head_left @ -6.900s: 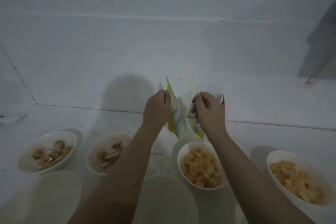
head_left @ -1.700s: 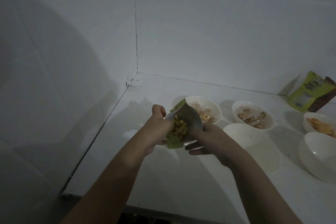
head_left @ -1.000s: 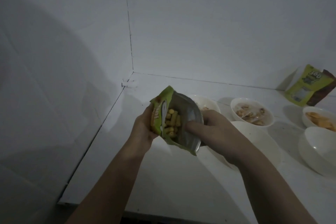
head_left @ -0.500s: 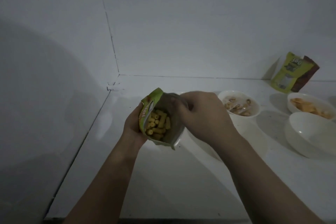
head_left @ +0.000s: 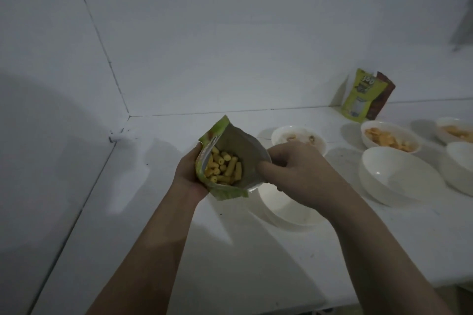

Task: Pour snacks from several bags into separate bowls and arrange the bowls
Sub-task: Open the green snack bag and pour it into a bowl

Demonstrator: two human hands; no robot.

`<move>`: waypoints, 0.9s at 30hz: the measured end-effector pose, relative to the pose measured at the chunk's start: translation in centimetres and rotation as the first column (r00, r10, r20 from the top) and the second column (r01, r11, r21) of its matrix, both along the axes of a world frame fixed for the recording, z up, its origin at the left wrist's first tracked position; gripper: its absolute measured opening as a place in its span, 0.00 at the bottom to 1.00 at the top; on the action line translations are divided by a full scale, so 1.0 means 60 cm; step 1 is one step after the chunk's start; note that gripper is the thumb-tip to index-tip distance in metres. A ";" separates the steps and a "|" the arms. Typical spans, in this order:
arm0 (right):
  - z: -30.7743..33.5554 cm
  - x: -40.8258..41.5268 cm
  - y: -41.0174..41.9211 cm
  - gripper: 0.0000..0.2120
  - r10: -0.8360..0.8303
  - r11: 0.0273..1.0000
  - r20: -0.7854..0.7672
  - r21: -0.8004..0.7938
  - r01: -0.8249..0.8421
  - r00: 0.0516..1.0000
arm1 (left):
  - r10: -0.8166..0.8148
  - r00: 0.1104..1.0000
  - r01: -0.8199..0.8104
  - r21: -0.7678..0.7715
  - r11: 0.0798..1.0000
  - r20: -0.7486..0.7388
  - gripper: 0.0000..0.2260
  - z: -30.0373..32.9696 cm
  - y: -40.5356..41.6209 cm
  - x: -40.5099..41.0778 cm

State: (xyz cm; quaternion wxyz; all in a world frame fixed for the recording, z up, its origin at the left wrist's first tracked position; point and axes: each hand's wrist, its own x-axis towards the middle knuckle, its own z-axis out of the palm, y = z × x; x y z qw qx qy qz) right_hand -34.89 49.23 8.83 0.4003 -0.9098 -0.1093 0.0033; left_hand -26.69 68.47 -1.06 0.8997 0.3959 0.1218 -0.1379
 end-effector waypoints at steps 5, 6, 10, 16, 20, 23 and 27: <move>-0.001 0.005 -0.032 0.12 -0.043 0.999 0.115 0.035 0.039 0.992 | 0.085 0.995 -0.084 0.026 0.996 -0.043 0.19 -0.002 -0.023 0.019; 0.000 0.009 -0.039 0.10 -0.041 0.997 0.107 0.074 0.033 0.993 | 0.118 0.992 -0.117 0.041 0.992 -0.037 0.19 -0.001 -0.027 0.021; 0.004 0.025 -0.055 0.12 -0.050 0.977 0.119 0.211 0.024 0.992 | 0.284 0.959 -0.282 0.171 0.944 0.015 0.20 -0.001 -0.045 0.025; -0.008 0.060 -0.063 0.07 -0.121 0.980 0.240 0.183 0.077 0.963 | 0.469 0.868 -0.494 0.368 0.788 0.163 0.15 0.014 -0.054 0.024; -0.021 0.081 -0.071 0.07 -0.128 0.963 0.255 0.262 0.060 0.958 | 0.562 0.776 -0.628 0.441 0.641 0.288 0.15 0.034 -0.059 0.020; -0.036 0.092 -0.078 0.05 -0.144 0.958 0.280 0.279 0.063 0.949 | 0.584 0.728 -0.681 0.478 0.556 0.358 0.16 0.036 -0.063 0.012; -0.049 0.105 -0.097 0.05 -0.128 0.970 0.247 0.235 0.068 0.961 | 0.584 0.681 -0.727 0.500 0.470 0.442 0.18 0.038 -0.070 0.004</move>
